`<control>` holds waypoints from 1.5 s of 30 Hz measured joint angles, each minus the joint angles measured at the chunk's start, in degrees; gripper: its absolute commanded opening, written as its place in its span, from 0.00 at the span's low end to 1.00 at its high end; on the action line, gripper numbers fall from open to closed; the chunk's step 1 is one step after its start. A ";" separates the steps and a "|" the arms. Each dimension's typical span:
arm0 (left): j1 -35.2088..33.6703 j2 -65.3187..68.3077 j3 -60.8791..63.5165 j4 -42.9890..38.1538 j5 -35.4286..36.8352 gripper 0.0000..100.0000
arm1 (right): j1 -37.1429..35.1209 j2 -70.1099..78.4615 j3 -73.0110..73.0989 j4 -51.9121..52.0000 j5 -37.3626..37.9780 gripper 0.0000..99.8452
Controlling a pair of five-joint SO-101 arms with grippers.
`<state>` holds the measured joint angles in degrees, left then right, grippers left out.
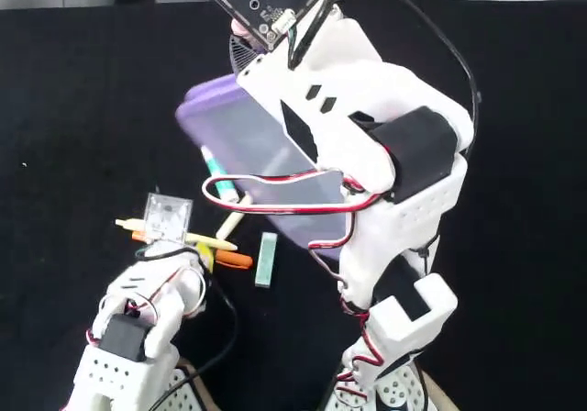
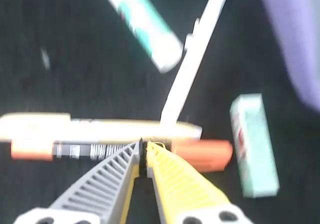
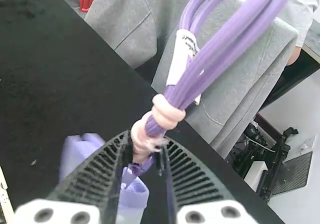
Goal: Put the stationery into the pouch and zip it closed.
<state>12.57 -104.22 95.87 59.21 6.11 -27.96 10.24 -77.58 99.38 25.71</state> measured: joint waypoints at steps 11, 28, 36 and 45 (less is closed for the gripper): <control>3.69 0.00 -8.26 -31.03 0.00 0.03 | 0.00 0.70 1.76 -0.97 -5.10 0.01; 5.54 0.00 -13.01 -32.09 0.00 0.23 | -4.13 3.25 1.93 -0.88 -5.27 0.01; 1.23 -0.09 -20.48 -24.70 -8.79 0.23 | -4.13 3.25 2.29 -0.09 -5.27 0.01; 1.23 -0.09 -20.84 -24.53 -20.22 0.23 | -4.13 3.25 2.46 0.00 -5.27 0.01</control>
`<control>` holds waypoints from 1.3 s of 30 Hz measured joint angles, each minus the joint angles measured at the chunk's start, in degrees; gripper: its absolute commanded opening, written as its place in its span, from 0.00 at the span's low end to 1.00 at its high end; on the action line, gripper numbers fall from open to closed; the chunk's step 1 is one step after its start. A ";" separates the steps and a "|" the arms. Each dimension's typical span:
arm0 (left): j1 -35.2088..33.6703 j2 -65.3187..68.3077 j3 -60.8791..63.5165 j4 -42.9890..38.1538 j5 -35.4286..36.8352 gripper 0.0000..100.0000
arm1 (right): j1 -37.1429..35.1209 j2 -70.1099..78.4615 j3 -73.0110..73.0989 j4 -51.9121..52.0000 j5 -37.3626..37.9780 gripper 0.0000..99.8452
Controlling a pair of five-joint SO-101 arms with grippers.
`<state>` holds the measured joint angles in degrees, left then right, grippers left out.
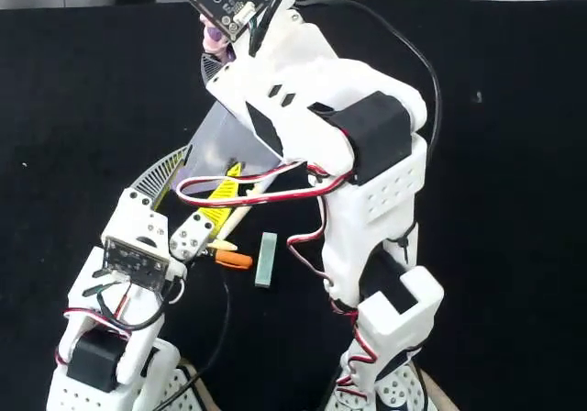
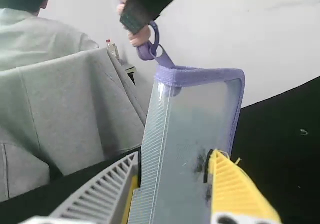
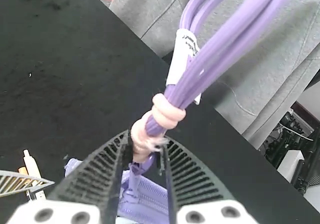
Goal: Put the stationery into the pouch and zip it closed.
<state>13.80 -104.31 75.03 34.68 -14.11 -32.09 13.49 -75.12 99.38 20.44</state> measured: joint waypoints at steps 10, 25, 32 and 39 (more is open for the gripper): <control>-1.32 -0.26 1.41 -4.57 -0.70 0.23 | 0.00 -8.18 10.46 0.00 5.01 0.01; 11.87 0.18 4.31 -4.57 -9.41 0.22 | 0.00 -27.60 38.51 -0.53 9.85 0.01; 12.22 -0.18 5.80 -5.10 -12.57 0.22 | -1.58 -27.78 38.51 -0.35 10.02 0.01; 10.81 0.26 4.84 -5.10 -13.10 0.22 | -2.64 -27.78 38.51 0.00 10.99 0.01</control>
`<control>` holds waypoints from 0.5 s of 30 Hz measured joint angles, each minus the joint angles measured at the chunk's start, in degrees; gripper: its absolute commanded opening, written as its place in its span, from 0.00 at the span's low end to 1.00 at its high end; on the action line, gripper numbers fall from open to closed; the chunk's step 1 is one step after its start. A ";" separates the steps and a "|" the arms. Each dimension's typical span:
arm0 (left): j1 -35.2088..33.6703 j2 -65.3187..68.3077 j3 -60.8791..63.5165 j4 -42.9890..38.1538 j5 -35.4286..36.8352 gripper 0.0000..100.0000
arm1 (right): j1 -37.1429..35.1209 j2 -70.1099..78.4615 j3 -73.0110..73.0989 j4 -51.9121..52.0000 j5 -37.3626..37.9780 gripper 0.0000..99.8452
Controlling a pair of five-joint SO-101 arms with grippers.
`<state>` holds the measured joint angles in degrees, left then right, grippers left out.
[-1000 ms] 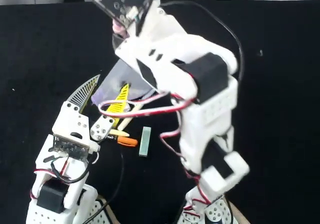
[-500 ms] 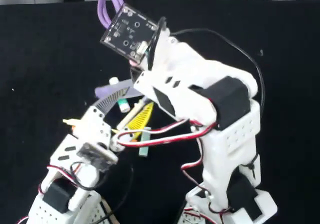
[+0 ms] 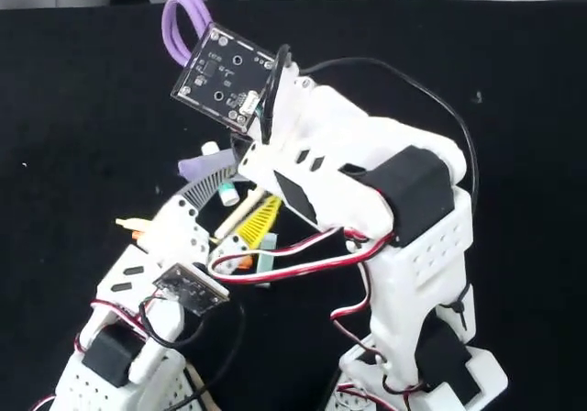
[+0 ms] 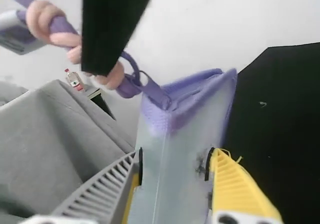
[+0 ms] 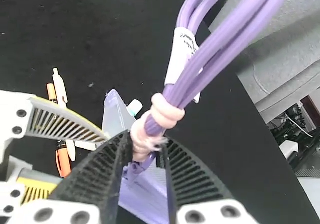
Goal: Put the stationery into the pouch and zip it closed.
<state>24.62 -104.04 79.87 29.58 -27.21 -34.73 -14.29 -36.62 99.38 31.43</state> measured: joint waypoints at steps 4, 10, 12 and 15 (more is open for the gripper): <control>-2.02 -0.44 -1.93 0.00 0.00 0.22 | 0.00 0.00 0.26 0.00 1.23 0.01; -2.46 5.01 -2.64 0.00 -1.76 0.22 | -0.44 -4.13 7.03 0.00 3.43 0.01; -2.46 8.00 -3.43 0.00 -2.02 0.22 | -1.05 -6.24 9.41 0.00 3.78 0.01; -2.37 13.80 -5.89 -0.35 -2.11 0.22 | -2.46 -9.05 12.48 0.00 5.89 0.01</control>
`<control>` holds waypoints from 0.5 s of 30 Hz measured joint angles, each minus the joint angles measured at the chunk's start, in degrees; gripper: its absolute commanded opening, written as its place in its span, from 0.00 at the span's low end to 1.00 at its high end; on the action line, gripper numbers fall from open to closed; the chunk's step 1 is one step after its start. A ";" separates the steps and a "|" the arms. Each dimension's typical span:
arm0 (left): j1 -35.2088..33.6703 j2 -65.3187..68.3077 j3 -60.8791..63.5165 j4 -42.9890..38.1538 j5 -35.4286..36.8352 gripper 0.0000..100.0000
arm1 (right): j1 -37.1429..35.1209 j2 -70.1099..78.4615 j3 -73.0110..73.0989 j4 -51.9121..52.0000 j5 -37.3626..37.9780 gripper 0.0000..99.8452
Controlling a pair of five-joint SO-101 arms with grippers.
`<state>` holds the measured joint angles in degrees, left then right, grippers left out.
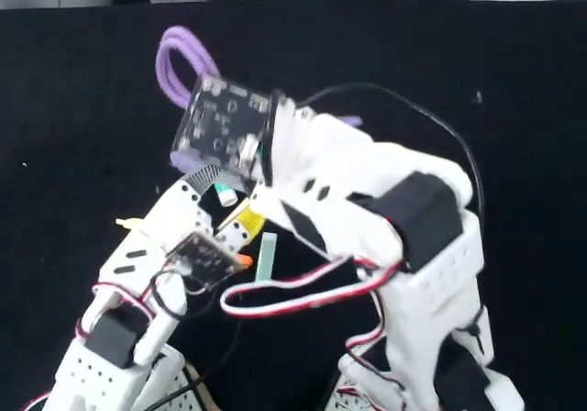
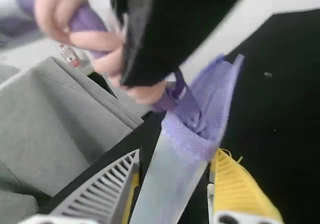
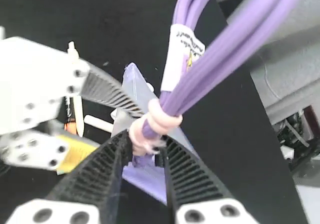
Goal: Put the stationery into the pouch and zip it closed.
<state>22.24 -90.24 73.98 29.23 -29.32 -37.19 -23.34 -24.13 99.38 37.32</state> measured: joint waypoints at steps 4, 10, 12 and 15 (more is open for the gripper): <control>1.93 6.68 -3.78 -1.14 -0.09 0.22 | -0.44 -3.08 3.34 0.00 2.11 0.01; 6.07 12.84 -5.63 -1.76 -0.09 0.22 | -0.53 -5.89 5.63 0.00 2.55 0.01; 6.68 13.63 -5.63 -1.76 -0.09 0.22 | -0.53 -6.33 5.63 0.00 2.55 0.01; 6.77 13.71 -5.63 -1.76 -0.09 0.22 | 1.32 -6.33 5.89 -1.05 2.55 0.01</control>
<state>29.01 -76.53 68.35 27.47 -29.41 -35.87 -29.67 -18.24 98.33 39.87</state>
